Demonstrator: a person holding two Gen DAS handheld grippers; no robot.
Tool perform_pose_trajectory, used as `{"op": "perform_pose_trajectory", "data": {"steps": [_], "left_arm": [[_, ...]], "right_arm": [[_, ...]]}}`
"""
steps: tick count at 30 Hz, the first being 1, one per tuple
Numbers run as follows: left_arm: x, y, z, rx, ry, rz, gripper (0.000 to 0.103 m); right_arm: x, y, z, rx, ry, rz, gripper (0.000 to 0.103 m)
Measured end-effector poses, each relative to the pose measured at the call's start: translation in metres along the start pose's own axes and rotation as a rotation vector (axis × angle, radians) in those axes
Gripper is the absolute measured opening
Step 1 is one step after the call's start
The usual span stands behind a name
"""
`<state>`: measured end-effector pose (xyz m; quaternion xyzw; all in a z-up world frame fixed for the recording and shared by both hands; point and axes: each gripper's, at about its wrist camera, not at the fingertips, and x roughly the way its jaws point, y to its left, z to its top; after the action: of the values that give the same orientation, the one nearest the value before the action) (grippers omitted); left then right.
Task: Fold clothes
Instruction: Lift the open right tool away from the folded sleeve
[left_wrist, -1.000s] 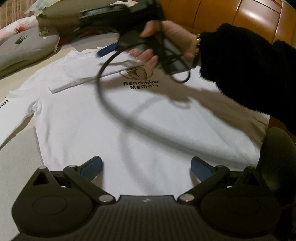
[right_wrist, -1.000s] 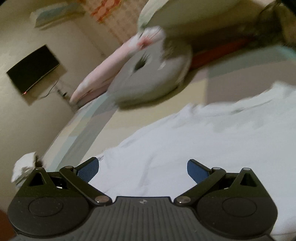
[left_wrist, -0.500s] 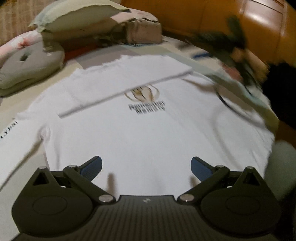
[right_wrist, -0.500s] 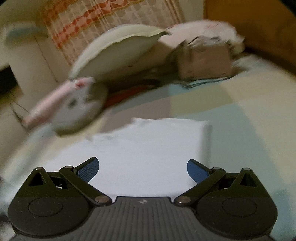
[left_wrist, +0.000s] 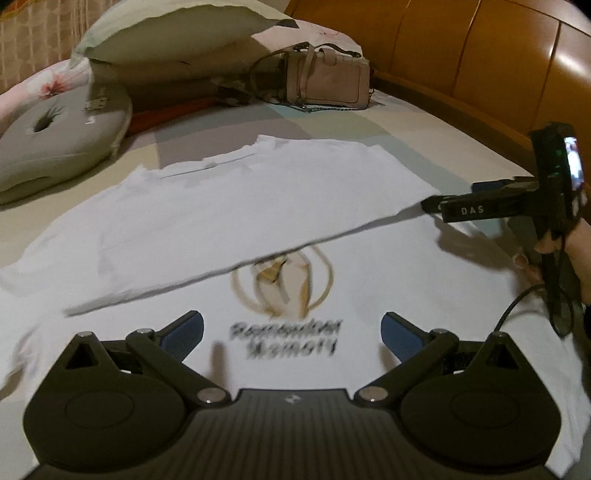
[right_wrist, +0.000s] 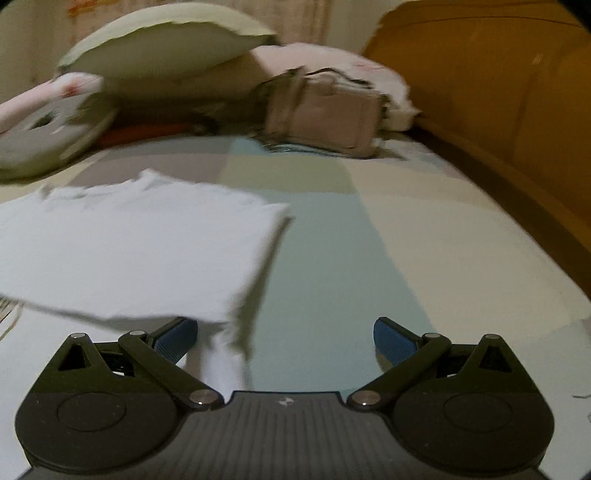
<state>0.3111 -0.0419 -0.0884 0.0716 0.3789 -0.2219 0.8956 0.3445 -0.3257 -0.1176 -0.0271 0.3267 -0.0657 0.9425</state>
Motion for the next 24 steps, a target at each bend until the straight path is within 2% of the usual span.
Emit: {"op": "perform_pose_trajectory", "data": {"steps": [2,7,12,14,17,18,21,24], "left_arm": [[0.011,-0.005,0.0,-0.009,0.002,0.006,0.102],[0.026,-0.012,-0.007,-0.006,-0.011,0.018,0.102],[0.026,-0.012,-0.015,0.036,-0.055,0.042,0.102],[0.024,-0.008,-0.017,0.04,-0.067,0.034,0.102],[0.018,-0.004,-0.015,0.057,-0.084,0.068,0.102],[0.015,-0.002,-0.014,0.061,-0.094,0.088,0.102],[0.007,0.01,-0.012,0.033,-0.12,0.116,0.102],[0.006,0.023,-0.011,-0.025,-0.124,0.121,0.102]], "right_arm": [[0.001,-0.008,-0.002,0.008,-0.001,-0.048,0.103],[0.005,-0.032,-0.013,0.125,0.025,-0.004,0.103],[-0.007,-0.023,-0.014,0.102,0.06,-0.05,0.103],[-0.023,-0.02,-0.013,0.079,0.034,-0.048,0.103],[-0.043,-0.014,-0.004,0.05,-0.055,0.057,0.103],[-0.043,-0.009,0.001,0.036,-0.066,0.124,0.103],[-0.029,0.013,0.018,0.001,-0.057,0.322,0.103],[-0.003,0.034,0.025,-0.011,-0.005,0.508,0.103]]}}
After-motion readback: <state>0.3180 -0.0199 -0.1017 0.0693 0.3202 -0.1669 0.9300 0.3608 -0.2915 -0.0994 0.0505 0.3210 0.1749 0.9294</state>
